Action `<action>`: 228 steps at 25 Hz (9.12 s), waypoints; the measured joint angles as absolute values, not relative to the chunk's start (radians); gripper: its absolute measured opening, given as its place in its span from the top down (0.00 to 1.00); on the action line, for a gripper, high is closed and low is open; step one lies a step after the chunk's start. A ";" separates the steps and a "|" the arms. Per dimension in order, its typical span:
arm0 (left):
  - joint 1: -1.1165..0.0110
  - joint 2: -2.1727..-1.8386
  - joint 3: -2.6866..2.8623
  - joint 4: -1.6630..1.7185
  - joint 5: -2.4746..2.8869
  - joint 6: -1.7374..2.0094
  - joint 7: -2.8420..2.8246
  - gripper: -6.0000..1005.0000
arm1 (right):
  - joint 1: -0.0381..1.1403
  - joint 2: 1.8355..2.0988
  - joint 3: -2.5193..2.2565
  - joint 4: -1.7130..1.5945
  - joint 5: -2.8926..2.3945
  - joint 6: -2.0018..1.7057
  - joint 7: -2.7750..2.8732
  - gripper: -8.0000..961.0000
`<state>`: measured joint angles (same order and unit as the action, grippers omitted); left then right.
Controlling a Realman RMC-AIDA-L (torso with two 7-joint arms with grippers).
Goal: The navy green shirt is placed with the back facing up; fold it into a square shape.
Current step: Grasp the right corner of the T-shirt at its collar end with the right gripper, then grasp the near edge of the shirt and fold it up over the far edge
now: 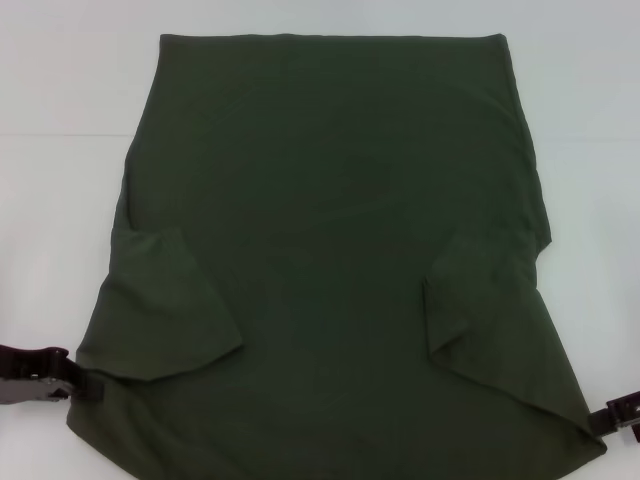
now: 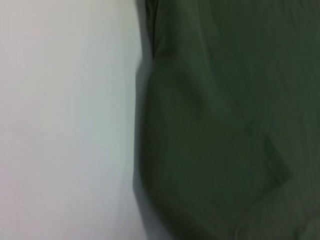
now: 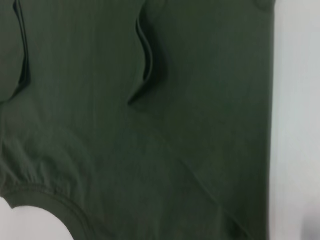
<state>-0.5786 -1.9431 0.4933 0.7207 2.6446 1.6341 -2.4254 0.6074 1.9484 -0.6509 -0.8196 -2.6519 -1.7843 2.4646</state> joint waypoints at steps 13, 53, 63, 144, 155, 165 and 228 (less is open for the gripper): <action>-0.578 -1.948 0.495 0.721 2.645 1.637 -2.426 0.97 | 0.611 1.985 -0.712 -0.816 -2.652 -1.722 2.450 0.08; -0.578 -1.950 0.500 0.721 2.645 1.639 -2.424 0.97 | 0.634 2.018 -0.753 -0.805 -2.647 -1.690 2.450 0.13; -0.578 -1.951 0.499 0.721 2.645 1.640 -2.424 0.97 | 0.674 2.040 -0.753 -0.780 -2.644 -1.697 2.445 0.15; -0.548 -1.900 0.144 0.596 2.389 1.832 -2.280 0.97 | 0.529 1.930 -0.396 -0.691 -2.297 -1.922 2.022 0.93; -0.531 -1.934 0.138 0.482 2.246 1.650 -2.207 0.97 | 0.484 1.979 -0.363 -0.633 -2.152 -1.671 1.949 0.92; -0.514 -1.974 0.137 0.474 2.156 1.539 -2.146 0.97 | 0.478 2.018 -0.339 -0.611 -2.061 -1.519 1.891 0.93; -0.669 -2.151 0.151 0.447 1.940 1.036 -1.762 0.97 | 0.595 2.086 -0.376 -0.482 -1.951 -1.038 1.782 0.81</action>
